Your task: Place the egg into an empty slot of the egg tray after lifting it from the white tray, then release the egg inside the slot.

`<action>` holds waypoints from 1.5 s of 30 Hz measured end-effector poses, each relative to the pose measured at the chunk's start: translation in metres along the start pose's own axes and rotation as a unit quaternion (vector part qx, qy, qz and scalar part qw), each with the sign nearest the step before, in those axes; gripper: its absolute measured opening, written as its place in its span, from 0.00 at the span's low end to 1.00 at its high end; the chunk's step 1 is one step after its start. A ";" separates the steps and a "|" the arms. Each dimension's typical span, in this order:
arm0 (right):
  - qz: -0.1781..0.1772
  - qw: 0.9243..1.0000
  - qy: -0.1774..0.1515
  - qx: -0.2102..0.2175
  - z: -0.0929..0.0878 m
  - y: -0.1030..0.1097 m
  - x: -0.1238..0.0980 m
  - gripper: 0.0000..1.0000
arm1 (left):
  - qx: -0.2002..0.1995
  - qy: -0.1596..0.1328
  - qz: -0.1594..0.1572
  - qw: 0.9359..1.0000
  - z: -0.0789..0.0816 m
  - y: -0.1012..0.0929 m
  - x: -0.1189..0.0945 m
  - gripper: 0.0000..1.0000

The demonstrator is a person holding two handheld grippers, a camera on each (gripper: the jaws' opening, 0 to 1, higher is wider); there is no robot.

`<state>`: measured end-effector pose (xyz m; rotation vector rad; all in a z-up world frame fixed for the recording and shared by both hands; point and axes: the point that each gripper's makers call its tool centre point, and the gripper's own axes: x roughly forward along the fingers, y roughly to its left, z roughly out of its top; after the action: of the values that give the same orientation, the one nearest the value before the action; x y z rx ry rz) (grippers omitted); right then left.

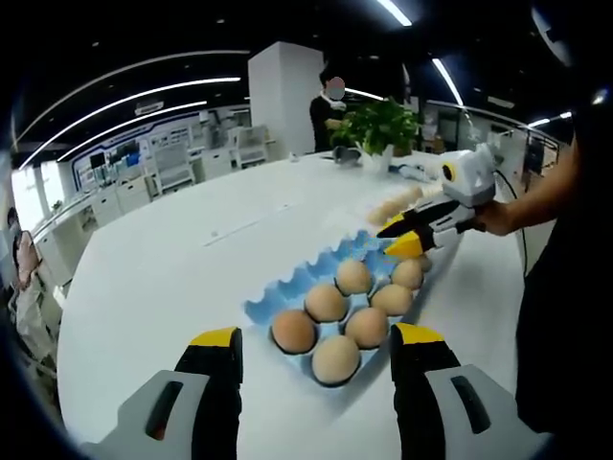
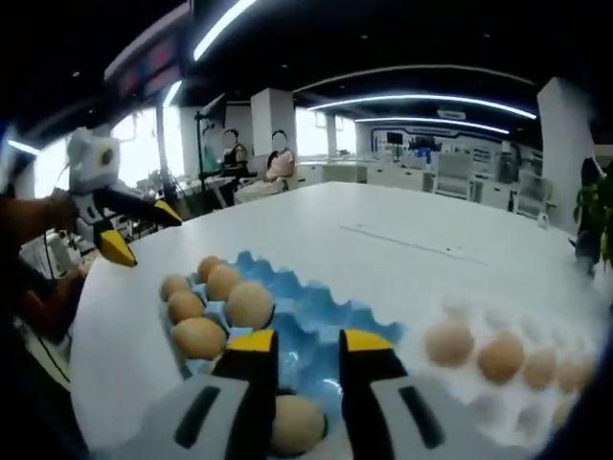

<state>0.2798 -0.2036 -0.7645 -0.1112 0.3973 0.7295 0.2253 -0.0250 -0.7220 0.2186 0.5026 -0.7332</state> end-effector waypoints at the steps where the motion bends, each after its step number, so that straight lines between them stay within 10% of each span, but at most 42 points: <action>1: -0.008 1.000 0.001 0.004 -0.003 -0.006 -0.004 0.25 | 0.001 0.000 -0.001 1.000 0.000 -0.001 0.000 0.63; 13: -0.116 0.993 -0.001 0.022 -0.020 -0.076 -0.054 0.24 | 0.003 0.000 -0.003 1.000 0.001 -0.002 0.001 0.63; 23: -0.292 0.956 -0.030 0.029 -0.021 -0.162 -0.129 0.25 | 0.001 0.000 -0.003 1.000 0.001 -0.002 0.001 0.62; 33: -0.318 0.940 0.010 0.122 -0.063 -0.185 -0.137 0.30 | 0.002 0.001 -0.004 1.000 0.001 -0.002 0.002 0.62; 45: -0.310 0.947 0.011 0.081 -0.063 -0.189 -0.134 0.30 | 0.003 -0.002 -0.003 1.000 0.001 -0.002 -0.002 0.62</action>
<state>0.2956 -0.4425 -0.7777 -0.0835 0.4130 0.0718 0.2234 -0.0258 -0.7202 0.2208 0.4987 -0.7405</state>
